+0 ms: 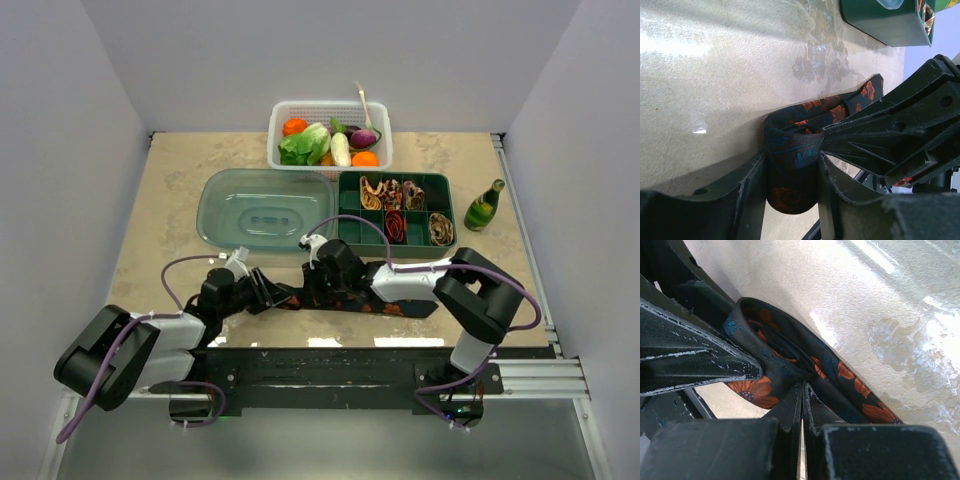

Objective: Roll the ties
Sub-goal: Roll the tie at the center of the board.

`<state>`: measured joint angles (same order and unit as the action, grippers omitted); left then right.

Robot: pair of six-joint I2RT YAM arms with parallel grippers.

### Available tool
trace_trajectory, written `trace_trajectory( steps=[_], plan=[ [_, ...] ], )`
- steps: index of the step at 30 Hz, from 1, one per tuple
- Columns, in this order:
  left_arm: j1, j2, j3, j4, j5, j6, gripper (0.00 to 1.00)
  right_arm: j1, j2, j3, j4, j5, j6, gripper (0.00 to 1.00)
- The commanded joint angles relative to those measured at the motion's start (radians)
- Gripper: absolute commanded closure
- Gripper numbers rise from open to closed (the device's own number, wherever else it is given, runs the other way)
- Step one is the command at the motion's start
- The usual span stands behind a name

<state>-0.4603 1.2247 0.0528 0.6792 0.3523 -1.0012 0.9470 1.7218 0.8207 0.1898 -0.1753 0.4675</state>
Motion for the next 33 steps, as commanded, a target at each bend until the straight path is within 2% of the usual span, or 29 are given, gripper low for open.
trace_trajectory(
  steps=[1,6,12,15,20,33],
  plan=[
    [0.002,-0.005,0.036,-0.023,0.013,0.047,0.6,0.004,0.021,0.041,0.045,-0.013,0.013,1.0],
    [0.0,-0.017,0.107,-0.172,-0.015,0.098,0.71,0.006,0.028,0.054,0.046,-0.021,0.017,1.0],
    [-0.032,-0.074,0.197,-0.38,-0.111,0.177,0.79,0.004,0.03,0.06,0.046,-0.029,0.017,1.0],
    [-0.043,-0.091,0.231,-0.434,-0.144,0.199,0.82,0.004,0.033,0.061,0.043,-0.024,0.016,1.0],
    [-0.043,-0.1,0.214,-0.373,-0.118,0.171,0.83,0.004,0.045,0.049,0.048,-0.003,0.014,1.0],
    [-0.041,-0.134,0.153,-0.277,-0.153,0.095,0.83,0.006,0.082,0.018,0.073,0.003,0.017,1.0]
  ],
)
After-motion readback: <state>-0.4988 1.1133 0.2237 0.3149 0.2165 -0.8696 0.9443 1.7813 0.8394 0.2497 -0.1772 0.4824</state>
